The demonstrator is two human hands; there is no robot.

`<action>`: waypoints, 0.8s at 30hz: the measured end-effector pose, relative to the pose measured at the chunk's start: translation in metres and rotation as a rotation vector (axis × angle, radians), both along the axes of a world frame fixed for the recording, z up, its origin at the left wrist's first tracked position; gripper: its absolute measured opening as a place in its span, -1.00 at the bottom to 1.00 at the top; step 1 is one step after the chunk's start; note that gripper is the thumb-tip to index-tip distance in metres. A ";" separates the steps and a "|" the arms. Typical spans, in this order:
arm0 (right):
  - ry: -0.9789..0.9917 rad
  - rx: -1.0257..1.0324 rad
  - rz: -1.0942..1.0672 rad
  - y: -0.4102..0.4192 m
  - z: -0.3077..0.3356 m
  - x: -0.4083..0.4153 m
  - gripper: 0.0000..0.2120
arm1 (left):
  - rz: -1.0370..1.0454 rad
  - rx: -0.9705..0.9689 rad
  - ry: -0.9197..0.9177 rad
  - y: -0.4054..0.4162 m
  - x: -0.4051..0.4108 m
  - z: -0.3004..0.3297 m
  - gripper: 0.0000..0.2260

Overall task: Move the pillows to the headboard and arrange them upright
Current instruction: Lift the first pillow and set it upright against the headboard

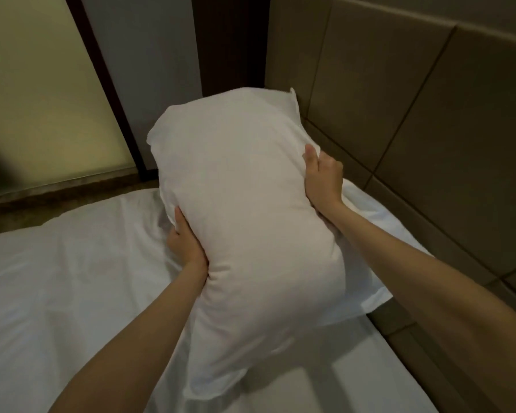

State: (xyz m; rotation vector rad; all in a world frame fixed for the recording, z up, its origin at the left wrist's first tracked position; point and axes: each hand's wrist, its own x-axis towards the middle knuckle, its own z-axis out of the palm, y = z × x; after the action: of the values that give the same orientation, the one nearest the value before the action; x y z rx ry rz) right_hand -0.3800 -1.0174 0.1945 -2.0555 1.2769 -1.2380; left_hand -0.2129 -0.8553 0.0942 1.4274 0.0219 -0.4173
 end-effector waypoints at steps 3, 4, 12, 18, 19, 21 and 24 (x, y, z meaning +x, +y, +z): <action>0.021 -0.123 0.043 -0.031 0.015 0.018 -0.54 | -0.044 -0.033 0.048 -0.037 0.009 -0.008 -0.70; 0.042 -0.152 0.062 -0.041 0.021 0.024 -0.54 | -0.090 -0.038 0.062 -0.050 0.011 -0.011 -0.67; 0.410 -0.443 0.076 -0.104 0.007 0.052 -0.54 | -0.616 -0.283 0.368 -0.136 0.031 -0.034 -0.48; 0.710 -0.148 0.094 -0.143 -0.086 0.045 -0.63 | -0.839 0.166 0.337 -0.150 0.028 -0.097 -0.43; 0.783 -0.083 0.128 -0.142 -0.105 0.042 -0.66 | -0.864 0.216 0.344 -0.146 0.028 -0.109 -0.40; 0.871 0.059 0.144 -0.139 -0.140 0.039 -0.74 | -0.883 0.259 0.346 -0.144 0.030 -0.132 -0.39; 0.839 0.090 0.097 -0.145 -0.155 0.035 -0.78 | -0.890 0.264 0.294 -0.145 0.036 -0.143 -0.42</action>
State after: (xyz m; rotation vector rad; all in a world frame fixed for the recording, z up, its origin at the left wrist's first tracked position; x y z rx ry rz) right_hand -0.3449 -1.1620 0.0394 -2.6287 1.4813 -0.2276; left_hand -0.1768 -1.0007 -0.0486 1.5696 -0.3431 -1.3948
